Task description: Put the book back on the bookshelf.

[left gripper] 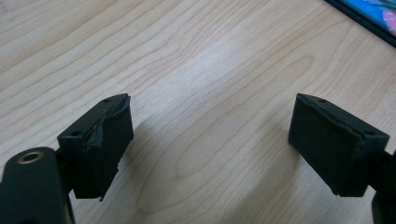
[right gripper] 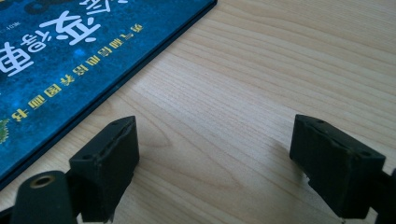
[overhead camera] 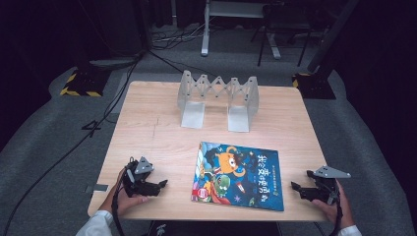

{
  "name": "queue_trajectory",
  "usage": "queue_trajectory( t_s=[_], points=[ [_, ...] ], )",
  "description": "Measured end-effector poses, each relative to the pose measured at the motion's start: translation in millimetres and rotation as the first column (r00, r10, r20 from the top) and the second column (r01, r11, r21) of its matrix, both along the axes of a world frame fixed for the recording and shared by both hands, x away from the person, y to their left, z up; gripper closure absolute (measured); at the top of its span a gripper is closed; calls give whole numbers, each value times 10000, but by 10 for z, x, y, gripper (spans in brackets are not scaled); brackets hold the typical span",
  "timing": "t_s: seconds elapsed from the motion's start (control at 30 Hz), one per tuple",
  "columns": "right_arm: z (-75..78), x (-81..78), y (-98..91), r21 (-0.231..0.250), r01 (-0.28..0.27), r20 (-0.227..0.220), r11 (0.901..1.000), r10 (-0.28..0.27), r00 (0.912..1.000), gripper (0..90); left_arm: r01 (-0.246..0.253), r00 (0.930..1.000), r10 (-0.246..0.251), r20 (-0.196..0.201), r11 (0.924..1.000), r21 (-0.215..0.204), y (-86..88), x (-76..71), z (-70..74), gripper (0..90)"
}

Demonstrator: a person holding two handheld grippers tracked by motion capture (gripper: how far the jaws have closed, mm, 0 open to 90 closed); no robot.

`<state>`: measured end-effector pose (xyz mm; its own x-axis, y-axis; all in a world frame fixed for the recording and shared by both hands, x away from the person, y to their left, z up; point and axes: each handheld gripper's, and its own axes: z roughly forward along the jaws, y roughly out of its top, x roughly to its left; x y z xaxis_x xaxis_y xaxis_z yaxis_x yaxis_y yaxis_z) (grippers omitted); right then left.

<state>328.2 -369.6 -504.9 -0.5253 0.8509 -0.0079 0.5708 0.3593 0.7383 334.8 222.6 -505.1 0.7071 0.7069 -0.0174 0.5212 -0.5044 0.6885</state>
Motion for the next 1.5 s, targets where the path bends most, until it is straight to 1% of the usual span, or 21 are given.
queue_trajectory(
  t_s=[0.07, 0.23, 0.33, 0.4, 0.47, 0.5, 0.53, 0.57, 0.6, 0.63, 0.7, 0.77, 0.83, 0.93, 1.0, 1.07, 1.23, 1.3, 1.37, 1.43, 1.5],
  points=[
    [0, 0, 0, 0, -1, 1, 10000, 1, 10000, 160, 231, 9997, -230, -7, 9997, 35, -45, 6, 2, 143],
    [5, -1, 11, 5, -39, -42, 10000, 39, 10000, 175, 522, 9986, -522, -5, 9986, 18, -182, 22, 2, 143],
    [14, 5, 29, -52, -154, 35, 9999, 154, 9999, 215, 776, 9970, -776, 14, 9970, 14, -251, 28, 2, 143],
    [24, -1, 40, -208, -251, 147, 9995, 254, 9996, 241, 940, 9956, -940, 24, 9956, 24, -277, 36, 2, 143],
    [39, -4, 44, -205, -297, 247, 9993, 302, 9992, 269, 985, 9951, -985, -12, 9951, -42, -292, 41, 0, 143],
    [62, 2, 36, -8, -192, 272, 9998, 193, 9994, 293, 1068, 9943, -1068, -13, 9943, -13, -297, 55, 2, 143],
    [62, 2, 36, -8, -192, 272, 9998, 193, 9994, 293, 1068, 9943, -1068, -13, 9943, -13, -297, 55, 2, 143],
    [98, 2, 51, 622, -290, 179, 9976, 279, 9994, 307, 1170, 9931, -1170, 3, 9931, 3, -300, 77, 2, 143],
    [98, 2, 51, 622, -290, 179, 9976, 279, 9994, 307, 1217, 9926, -1217, -14, 9926, -15, -302, 94, 2, 143],
    [118, -3, 70, 889, -335, 181, 9955, 320, 9993, 310, 1224, 9925, -1224, 10, 9925, -7, -306, 126, 1, 143],
    [172, -10, 165, 751, -577, 301, 9955, 556, 9980, 315, 1156, 9933, -1156, 27, 9933, 18, -323, 171, 3, 143],
    [219, 11, 340, 760, -1152, 191, 9904, 1141, 9933, 314, 1135, 9935, -1135, 12, 9935, 9, -363, 208, 4, 143],
    [205, 45, 474, 540, -1476, 78, 9876, 1474, 9891, 314, 1079, 9942, -1079, 22, 9942, -19, -383, 205, 2, 144],
    [173, 79, 554, 414, -1694, -74, 9847, 1699, 9854, 314, 1074, 9942, -1074, 49, 9942, 2, -389, 198, 2, 149],
    [136, 105, 617, 292, -1813, -231, 9830, 1820, 9830, 312, 1184, 9930, -1184, 46, 9930, 0, -409, 184, 2, 149],
    [109, 132, 644, 262, -1847, -337, 9824, 1856, 9821, 297, 1460, 9893, -1460, 43, 9893, 28, -444, 163, 3, 150],
    [76, 239, 634, 683, -1687, -659, 9833, 1732, 9827, 222, 1939, 9810, -1939, 35, 9810, 15, -592, 124, 3, 149],
    [65, 278, 637, 753, -1695, -747, 9826, 1751, 9817, 200, 2068, 9784, -2069, 51, 9784, 28, -635, 113, 4, 149],
    [63, 295, 642, 810, -1712, -791, 9819, 1775, 9809, 200, 2085, 9780, -2085, 29, 9780, 9, -658, 108, 3, 149],
    [64, 320, 664, 806, -1891, -813, 9786, 1955, 9773, 195, 2194, 9756, -2194, 36, 9756, 1, -696, 94, 3, 149],
    [67, 346, 702, 664, -1948, -866, 9786, 2002, 9759, 146, 2192, 9757, -2192, 17, 9757, -13, -719, 72, 2, 149]
  ],
)
